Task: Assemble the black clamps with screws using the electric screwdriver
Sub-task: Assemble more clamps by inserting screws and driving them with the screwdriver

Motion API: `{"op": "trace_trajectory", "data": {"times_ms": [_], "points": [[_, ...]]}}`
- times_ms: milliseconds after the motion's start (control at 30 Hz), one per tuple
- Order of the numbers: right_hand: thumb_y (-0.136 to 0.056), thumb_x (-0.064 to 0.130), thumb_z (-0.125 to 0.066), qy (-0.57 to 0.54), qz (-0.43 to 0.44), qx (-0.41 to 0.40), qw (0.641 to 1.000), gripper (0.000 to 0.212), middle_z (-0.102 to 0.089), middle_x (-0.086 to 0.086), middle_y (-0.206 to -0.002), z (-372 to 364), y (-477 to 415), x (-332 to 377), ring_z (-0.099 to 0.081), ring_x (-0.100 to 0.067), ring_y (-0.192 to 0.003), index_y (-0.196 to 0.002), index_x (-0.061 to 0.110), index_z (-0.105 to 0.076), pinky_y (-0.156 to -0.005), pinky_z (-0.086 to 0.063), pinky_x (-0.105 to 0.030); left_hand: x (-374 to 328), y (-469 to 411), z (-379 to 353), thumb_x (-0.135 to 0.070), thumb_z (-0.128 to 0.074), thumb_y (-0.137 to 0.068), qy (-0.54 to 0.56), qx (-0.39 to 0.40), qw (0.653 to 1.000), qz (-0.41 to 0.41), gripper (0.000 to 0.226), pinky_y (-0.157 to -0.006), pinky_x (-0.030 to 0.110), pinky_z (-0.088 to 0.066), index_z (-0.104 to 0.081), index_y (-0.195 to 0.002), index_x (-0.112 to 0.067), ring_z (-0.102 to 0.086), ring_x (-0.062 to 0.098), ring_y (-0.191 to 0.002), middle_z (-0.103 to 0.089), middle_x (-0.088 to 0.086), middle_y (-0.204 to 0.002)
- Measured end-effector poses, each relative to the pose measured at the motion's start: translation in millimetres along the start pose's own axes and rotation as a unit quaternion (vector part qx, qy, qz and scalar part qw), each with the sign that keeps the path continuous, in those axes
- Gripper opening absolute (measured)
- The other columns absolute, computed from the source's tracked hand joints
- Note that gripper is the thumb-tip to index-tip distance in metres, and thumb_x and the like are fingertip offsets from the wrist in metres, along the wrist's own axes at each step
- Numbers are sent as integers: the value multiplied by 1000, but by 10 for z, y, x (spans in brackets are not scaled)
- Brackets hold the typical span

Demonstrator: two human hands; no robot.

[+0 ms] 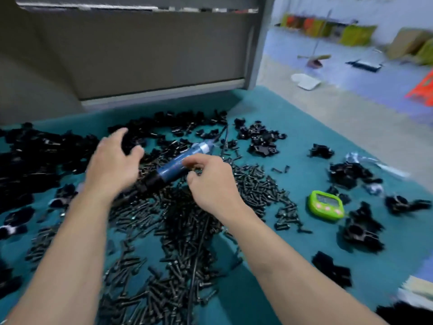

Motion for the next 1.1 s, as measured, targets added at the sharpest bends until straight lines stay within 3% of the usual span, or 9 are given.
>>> {"op": "trace_trajectory", "data": {"times_ms": [133,367,533,700,800,900,1000,1033,1100], "points": [[-97,8,-58,-26,3,2,1000,36,-74,-1,-118,136,-83,-75,-69,-12,-92,-130,20,-68,-92,-58,-30,89,-396,-50,-45,-63,-102,-83,89,992,42,63,-93,43,-48,-42,-158,-27,-60,40,-119,-57,19,-149],[-93,10,-61,64,74,49,994,53,-70,-14,-126,-103,-367,143,-62,-36,-115,-145,16,-54,-95,-56,-45,119,-650,-252,-36,-85,-86,-171,167,970,38,78,-98,42,-52,-47,-153,-21,-65,36,-118,-68,19,-134],[-92,22,-63,177,143,62,972,33,-66,-15,-119,-437,-680,263,-50,-36,-117,-124,12,-63,-94,-41,-45,31,-647,-295,-26,-72,-92,-226,158,961,-23,49,-88,38,-49,-61,-140,-24,-64,33,-114,-68,14,-133],[-95,22,-55,239,116,162,950,35,-60,-15,-133,-813,-1130,358,-55,-38,-121,-128,11,-59,-98,-46,-42,86,-533,-286,-2,-66,-90,-130,125,982,-58,25,-81,41,-47,-69,-107,-20,-66,41,-107,-72,24,-120],[-100,18,-50,289,103,275,911,50,-44,-13,-155,-878,-1327,388,-53,-36,-131,-149,7,-48,-104,-47,-36,129,-475,-277,0,-72,-88,-36,62,997,-41,47,-90,39,-46,-70,-132,-18,-64,39,-116,-71,17,-128],[-103,16,-50,327,110,348,872,51,-50,-13,-152,-862,-1474,404,-56,-30,-130,-152,6,-42,-97,-48,-31,286,-503,-144,-19,-77,-90,-29,14,999,0,52,-106,39,-44,-65,-141,-18,-57,34,-130,-61,13,-143],[-99,9,-53,354,126,321,869,48,-57,-9,-146,-904,-1570,455,-58,-27,-125,-147,13,-53,-99,-50,-33,449,-550,-40,-43,-65,-100,-123,82,989,24,61,-117,37,-37,-54,-151,-12,-43,29,-146,-48,13,-158],[-98,7,-54,361,141,301,871,44,-61,-8,-141,-925,-1582,487,-59,-27,-124,-141,15,-60,-101,-50,-33,463,-561,-23,-44,-65,-100,-130,106,986,23,62,-113,35,-41,-52,-153,-14,-49,27,-140,-50,12,-154],[-97,5,-58,351,151,275,882,37,-66,-7,-135,-968,-1594,507,-61,-27,-123,-130,16,-69,-101,-51,-32,467,-569,-1,-27,-72,-97,-89,113,989,29,50,-81,29,-55,-59,-145,-32,-69,17,-97,-66,6,-127]]}}
Point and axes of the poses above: each hand's wrist, its own y-axis away from the middle knuckle, its own z-axis out of the back of the hand, x = y × z, the point moved 1 cm from there along -y, towards the middle knuckle
